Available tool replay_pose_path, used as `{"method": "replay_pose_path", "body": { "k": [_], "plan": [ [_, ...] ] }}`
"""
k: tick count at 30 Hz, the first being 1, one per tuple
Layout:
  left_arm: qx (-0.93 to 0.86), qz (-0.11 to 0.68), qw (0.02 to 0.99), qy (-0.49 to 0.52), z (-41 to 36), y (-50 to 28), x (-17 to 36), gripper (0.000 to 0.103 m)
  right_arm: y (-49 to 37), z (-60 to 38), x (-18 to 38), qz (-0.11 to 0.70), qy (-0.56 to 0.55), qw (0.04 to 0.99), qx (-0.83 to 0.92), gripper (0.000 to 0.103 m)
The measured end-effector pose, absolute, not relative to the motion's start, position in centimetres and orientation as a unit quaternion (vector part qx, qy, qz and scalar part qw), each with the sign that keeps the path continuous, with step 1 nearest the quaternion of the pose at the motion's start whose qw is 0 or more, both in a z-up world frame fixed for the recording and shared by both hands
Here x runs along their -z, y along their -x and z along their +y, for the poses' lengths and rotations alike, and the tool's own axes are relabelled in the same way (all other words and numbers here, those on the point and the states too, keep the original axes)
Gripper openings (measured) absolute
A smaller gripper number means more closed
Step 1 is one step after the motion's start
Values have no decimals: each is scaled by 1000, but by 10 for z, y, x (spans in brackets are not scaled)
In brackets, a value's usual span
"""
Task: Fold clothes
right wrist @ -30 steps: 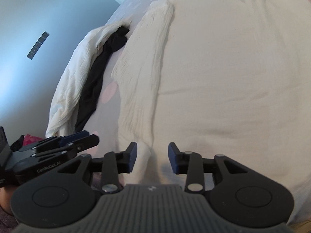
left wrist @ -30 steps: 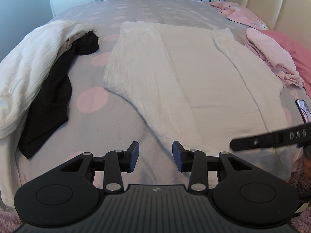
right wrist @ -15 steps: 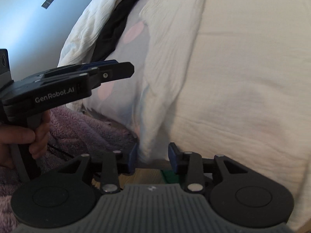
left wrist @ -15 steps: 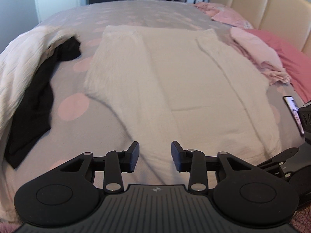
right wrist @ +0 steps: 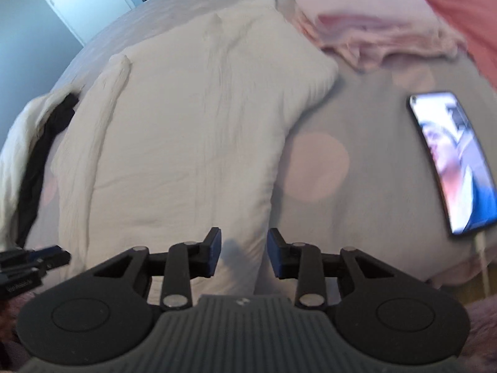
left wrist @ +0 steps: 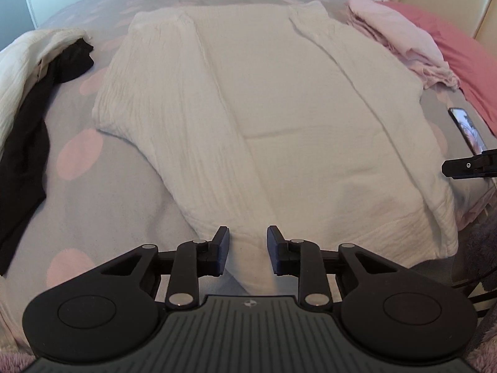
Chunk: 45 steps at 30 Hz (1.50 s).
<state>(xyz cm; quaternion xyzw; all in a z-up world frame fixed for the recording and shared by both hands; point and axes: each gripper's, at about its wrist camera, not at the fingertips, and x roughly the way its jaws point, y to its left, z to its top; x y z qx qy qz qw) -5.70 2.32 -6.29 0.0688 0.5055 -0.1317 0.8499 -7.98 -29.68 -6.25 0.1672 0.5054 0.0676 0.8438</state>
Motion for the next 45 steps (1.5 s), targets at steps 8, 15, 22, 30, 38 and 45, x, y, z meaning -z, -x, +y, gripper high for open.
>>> {"method": "replay_pose_path", "body": {
  "k": [8, 15, 22, 30, 38, 45],
  "plan": [
    [105, 534, 833, -101, 23, 58, 75, 24, 81, -268, 77, 531, -80, 841, -68, 6],
    [109, 505, 855, -52, 31, 60, 45, 24, 89, -282, 59, 514, -97, 850, -61, 33],
    [162, 456, 875, -29, 12, 28, -14, 24, 69, -321, 14, 517, -128, 845, -42, 45],
    [242, 423, 873, -28, -56, -61, -31, 24, 16, -360, 14, 484, -154, 862, 3, 47],
    [267, 443, 854, -51, -150, -188, -18, 24, -25, -385, 42, 456, -221, 862, 24, 47],
    [278, 510, 812, -60, -222, -289, 15, 24, -59, -388, 45, 478, -168, 862, 19, 47]
  ]
}}
